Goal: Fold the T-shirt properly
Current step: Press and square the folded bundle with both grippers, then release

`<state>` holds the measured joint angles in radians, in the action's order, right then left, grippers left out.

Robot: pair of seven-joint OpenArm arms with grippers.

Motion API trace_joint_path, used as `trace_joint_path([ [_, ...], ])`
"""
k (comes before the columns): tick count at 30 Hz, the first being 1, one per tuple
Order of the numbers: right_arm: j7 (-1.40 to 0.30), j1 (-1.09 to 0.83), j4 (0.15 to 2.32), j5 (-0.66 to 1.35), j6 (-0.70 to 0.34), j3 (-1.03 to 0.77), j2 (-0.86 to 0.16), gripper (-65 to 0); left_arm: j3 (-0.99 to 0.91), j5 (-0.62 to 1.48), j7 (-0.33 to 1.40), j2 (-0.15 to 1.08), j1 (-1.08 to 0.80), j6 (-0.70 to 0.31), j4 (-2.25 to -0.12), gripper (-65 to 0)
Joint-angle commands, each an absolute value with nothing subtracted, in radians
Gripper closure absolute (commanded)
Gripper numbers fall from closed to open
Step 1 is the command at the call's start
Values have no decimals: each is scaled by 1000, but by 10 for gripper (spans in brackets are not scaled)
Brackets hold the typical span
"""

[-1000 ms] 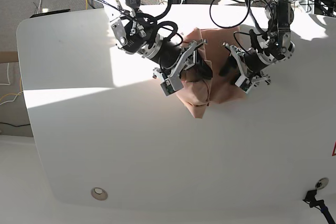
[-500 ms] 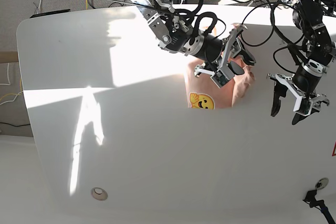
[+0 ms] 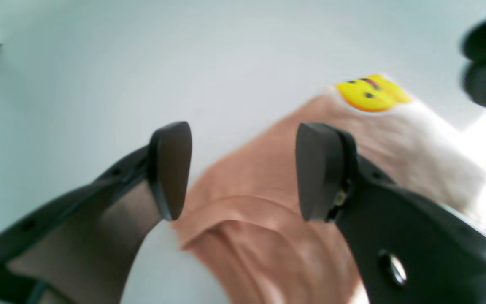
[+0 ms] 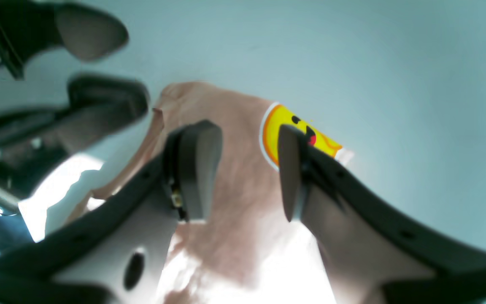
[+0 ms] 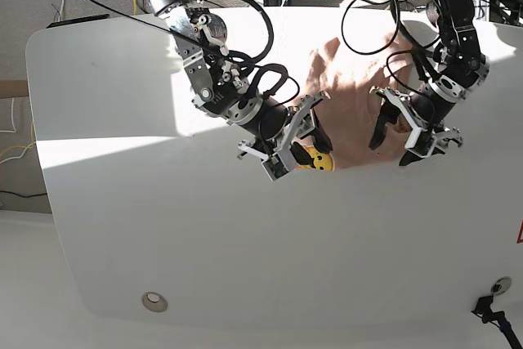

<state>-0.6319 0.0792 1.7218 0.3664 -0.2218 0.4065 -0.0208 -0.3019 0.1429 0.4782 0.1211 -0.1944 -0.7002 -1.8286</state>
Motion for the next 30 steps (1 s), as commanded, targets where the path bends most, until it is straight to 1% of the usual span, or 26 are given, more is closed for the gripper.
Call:
trace_joint_path([
  [1,-596,120,1707,380,-232,397,-21,-245,-292,156,458,119,-222,-698,-1848,-364],
  [4,-593,173,1643,380,-232,395,-18,-240,-292,156,458,105,-289,-698,-1863,-362],
  [5,-585,193,1615,380,-232,395,-15,-218,-291,156,458,104,-317,-698,-1868,-341],
  [6,-565,216,1590,381,-232,398,-13,-175,-282,156,458,102,-340,-698,-1870,-280],
  [7,-547,231,1561,384,-232,406,-8,-117,-272,154,458,99,-357,-698,-1870,-190],
  [8,-530,246,1531,381,-232,417,7,-53,-271,153,458,99,-371,-698,-1868,-80],
  [9,-519,265,1500,380,-232,418,18,0,-271,153,458,99,-387,-698,-1868,0],
  [14,-506,312,1349,378,-234,441,62,0,-269,150,458,99,-455,-698,-1862,0],
  [17,-435,308,1262,378,-234,458,68,0,-265,150,458,99,-467,-698,-1834,0],
  [21,-334,286,1142,378,-234,476,59,0,-262,148,458,104,-417,-698,-1713,0],
  [23,-302,275,1121,378,-234,475,16,0,-262,133,458,105,-358,-698,-1646,0],
  [25,-288,239,1129,380,-234,472,-19,0,-232,62,458,105,-286,-698,-1570,0],
  [30,-280,125,1297,390,-228,470,-148,0,-148,-50,452,105,-99,-698,-1419,0],
])
